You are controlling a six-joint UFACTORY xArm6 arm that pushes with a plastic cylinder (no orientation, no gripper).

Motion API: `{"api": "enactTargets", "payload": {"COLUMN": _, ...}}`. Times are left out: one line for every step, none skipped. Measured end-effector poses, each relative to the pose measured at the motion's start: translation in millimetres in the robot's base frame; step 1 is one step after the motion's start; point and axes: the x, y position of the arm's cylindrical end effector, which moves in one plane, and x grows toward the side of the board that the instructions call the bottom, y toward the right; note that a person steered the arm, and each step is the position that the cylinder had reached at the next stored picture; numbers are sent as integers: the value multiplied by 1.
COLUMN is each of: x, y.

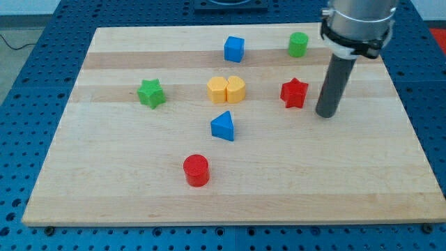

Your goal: Place red star to the top left corner of the board

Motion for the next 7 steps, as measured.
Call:
{"api": "enactTargets", "payload": {"x": -18, "y": -18}}
{"api": "enactTargets", "payload": {"x": -43, "y": -48}}
{"api": "enactTargets", "payload": {"x": -66, "y": -66}}
{"api": "enactTargets", "payload": {"x": -75, "y": -67}}
{"api": "enactTargets", "payload": {"x": -64, "y": -25}}
{"api": "enactTargets", "payload": {"x": -41, "y": -13}}
{"api": "enactTargets", "payload": {"x": -19, "y": -19}}
